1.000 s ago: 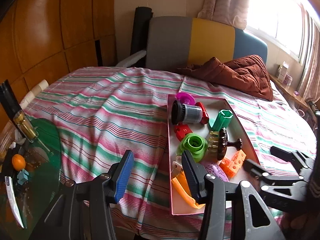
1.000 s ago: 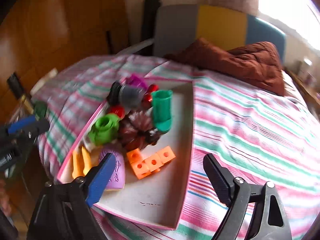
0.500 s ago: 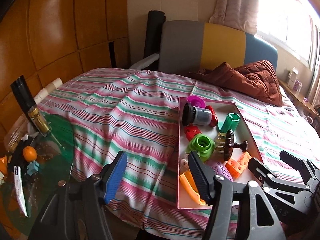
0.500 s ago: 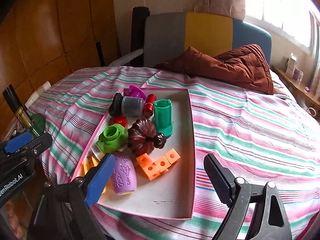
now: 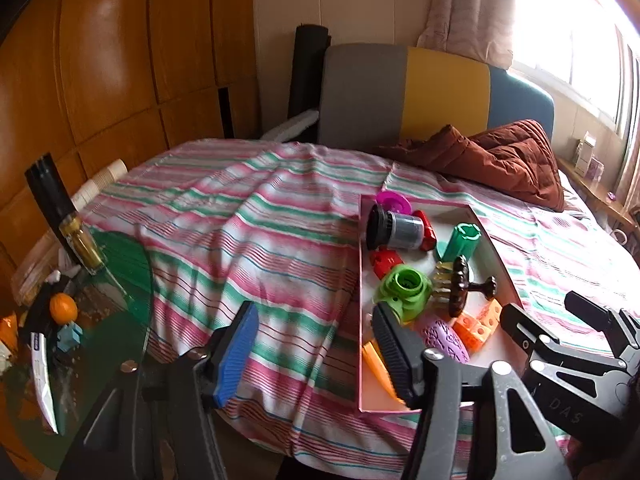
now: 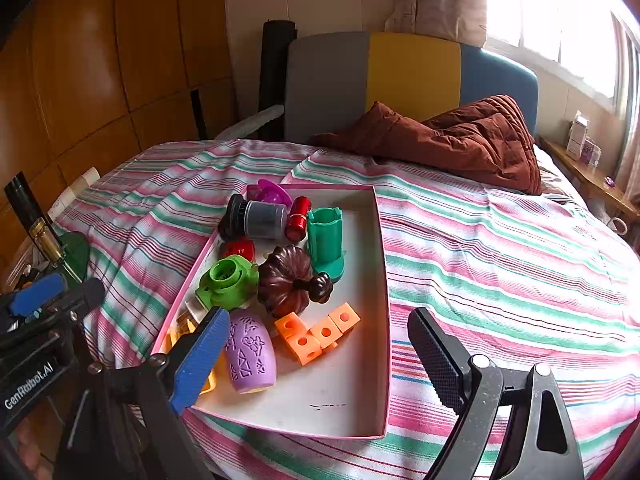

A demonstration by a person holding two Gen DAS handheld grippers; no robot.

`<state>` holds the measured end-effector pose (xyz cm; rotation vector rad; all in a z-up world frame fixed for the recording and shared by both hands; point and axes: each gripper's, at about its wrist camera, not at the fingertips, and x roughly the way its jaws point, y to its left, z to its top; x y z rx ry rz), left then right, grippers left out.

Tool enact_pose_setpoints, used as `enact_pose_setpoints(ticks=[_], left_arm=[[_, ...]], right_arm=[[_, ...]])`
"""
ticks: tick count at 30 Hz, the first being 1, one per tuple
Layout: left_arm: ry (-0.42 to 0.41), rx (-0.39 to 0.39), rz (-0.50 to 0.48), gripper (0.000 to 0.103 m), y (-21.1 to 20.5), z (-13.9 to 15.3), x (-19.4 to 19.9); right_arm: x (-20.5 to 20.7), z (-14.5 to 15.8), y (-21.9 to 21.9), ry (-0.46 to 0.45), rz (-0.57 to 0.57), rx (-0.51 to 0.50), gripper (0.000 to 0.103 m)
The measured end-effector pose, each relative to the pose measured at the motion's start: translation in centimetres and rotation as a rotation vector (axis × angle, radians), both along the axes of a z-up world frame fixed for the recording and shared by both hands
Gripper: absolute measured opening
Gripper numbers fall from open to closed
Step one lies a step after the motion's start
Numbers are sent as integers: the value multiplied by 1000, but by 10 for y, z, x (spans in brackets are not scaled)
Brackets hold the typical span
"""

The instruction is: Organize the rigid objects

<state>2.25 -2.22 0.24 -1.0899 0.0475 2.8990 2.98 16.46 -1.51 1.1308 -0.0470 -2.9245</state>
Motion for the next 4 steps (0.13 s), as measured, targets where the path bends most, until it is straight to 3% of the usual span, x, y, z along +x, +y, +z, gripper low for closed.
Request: enact_pose_setpoints(ticks=[4], left_arm=[[11,3,1,58,0,3,1]], right_arm=[[0,1,0,7,-6,4,91]])
